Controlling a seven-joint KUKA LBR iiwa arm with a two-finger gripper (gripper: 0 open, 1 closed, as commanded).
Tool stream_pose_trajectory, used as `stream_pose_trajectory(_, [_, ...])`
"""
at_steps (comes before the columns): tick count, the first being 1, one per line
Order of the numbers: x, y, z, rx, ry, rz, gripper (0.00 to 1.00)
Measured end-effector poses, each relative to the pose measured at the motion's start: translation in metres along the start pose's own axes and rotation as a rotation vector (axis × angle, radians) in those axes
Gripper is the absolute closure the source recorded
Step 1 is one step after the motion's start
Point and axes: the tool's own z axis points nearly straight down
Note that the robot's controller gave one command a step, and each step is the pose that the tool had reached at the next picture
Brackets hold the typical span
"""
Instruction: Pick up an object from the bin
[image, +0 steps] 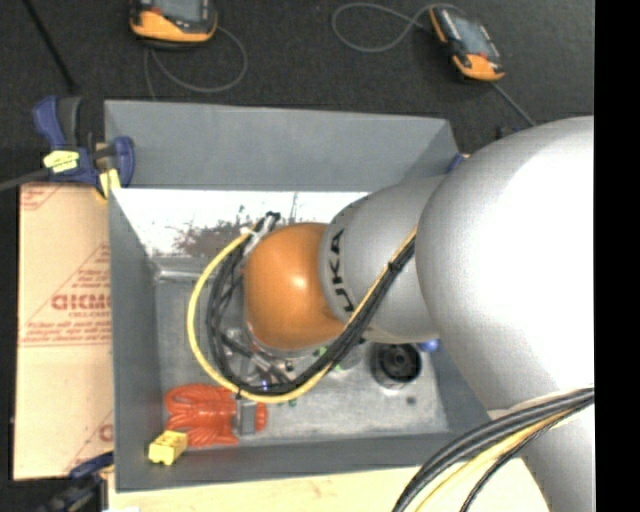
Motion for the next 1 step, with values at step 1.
stream_pose_trajectory(1, [0.0154, -0.0062, 0.0060, 0.000, 0.001, -0.165, 1.00])
